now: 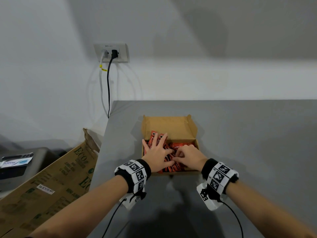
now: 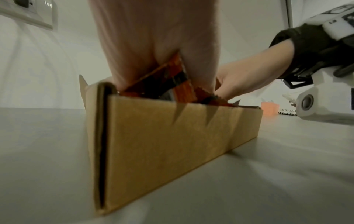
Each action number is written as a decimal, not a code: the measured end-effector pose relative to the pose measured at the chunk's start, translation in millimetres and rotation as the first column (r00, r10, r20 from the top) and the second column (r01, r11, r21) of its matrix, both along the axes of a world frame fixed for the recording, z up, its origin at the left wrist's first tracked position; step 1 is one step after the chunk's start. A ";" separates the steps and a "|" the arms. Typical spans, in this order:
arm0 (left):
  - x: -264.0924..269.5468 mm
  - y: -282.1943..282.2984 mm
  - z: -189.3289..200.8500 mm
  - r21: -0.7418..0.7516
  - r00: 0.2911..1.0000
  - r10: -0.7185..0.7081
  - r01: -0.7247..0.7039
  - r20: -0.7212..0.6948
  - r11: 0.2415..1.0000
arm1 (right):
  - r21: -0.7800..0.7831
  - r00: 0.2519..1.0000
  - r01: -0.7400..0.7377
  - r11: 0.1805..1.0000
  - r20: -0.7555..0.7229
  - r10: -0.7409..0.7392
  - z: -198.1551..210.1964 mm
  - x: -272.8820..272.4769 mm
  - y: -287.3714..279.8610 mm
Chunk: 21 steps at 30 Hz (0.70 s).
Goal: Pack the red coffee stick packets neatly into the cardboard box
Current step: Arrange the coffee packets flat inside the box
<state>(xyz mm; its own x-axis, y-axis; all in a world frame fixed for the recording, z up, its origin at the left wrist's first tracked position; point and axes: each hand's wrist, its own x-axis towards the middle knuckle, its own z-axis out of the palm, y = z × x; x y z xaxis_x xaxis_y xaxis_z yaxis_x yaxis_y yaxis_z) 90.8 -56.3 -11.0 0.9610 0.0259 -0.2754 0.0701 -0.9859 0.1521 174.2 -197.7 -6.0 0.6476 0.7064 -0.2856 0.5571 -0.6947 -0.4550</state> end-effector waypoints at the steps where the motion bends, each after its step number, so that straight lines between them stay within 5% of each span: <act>1: 0.3 0.1 -0.4 -0.002 1.000 0.001 -0.001 -0.001 1.000 | 0.011 1.000 0.008 1.000 -0.025 -0.008 -0.5 1.5 0.5; 8: 1.0 0.5 -1.6 -0.016 1.000 0.006 -0.005 0.003 1.000 | -0.053 0.989 -0.142 0.988 -0.037 0.140 21.3 11.7 -15.8; 14: 1.5 0.5 -1.4 -0.011 1.000 -0.002 0.002 -0.007 1.000 | 0.137 0.999 0.039 0.990 0.028 -0.043 17.6 21.3 -29.6; 21: 0.9 0.0 0.1 -0.001 1.000 0.006 -0.006 -0.011 1.000 | 0.279 0.994 0.060 0.958 -0.107 -0.031 14.0 10.0 -21.0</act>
